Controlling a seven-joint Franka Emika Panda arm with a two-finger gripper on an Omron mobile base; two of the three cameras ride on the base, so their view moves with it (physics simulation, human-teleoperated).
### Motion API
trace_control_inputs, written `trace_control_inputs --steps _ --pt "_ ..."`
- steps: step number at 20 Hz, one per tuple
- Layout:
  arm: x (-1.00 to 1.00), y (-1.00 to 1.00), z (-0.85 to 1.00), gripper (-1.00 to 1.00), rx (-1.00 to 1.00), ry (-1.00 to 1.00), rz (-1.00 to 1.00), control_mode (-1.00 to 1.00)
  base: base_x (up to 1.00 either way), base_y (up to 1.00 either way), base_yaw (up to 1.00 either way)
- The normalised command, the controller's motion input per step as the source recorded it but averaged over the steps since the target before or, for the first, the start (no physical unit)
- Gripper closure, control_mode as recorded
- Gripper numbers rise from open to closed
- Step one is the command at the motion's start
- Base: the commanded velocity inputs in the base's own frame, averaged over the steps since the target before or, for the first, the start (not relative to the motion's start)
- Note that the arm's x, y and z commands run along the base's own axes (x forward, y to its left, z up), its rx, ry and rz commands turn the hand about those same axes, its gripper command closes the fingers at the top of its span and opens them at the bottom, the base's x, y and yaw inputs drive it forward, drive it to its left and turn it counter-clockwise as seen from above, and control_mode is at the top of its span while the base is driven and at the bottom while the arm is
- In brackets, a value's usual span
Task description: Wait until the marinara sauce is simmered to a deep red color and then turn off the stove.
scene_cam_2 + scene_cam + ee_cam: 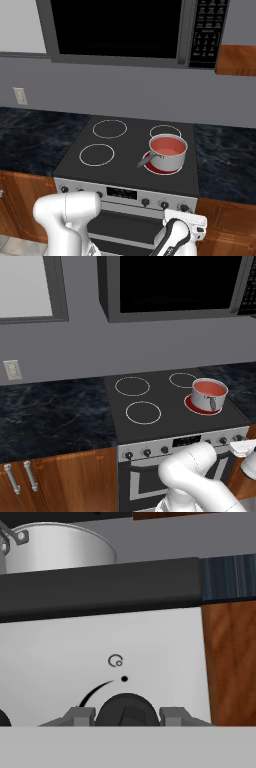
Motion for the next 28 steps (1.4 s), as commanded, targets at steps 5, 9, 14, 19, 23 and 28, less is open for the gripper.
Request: trace_control_inputs --steps 5,9,14,19,23,28 --pt "0.0 0.0 0.0 1.0 0.0 0.0 0.0 -1.0 0.0 0.0 0.0" --pt "0.0 0.0 0.0 1.0 0.0 0.0 0.0 -1.0 0.0 0.0 0.0" --pt "0.0 0.0 0.0 1.0 0.0 0.0 0.0 -1.0 0.0 0.0 0.0" --pt "0.0 0.0 0.0 1.0 0.0 0.0 0.0 -1.0 0.0 0.0 0.0" --pt "0.0 0.0 0.0 1.0 0.0 0.0 0.0 -1.0 0.0 0.0 0.0" --pt "0.0 0.0 0.0 1.0 0.0 0.0 0.0 -1.0 0.0 0.0 0.0"
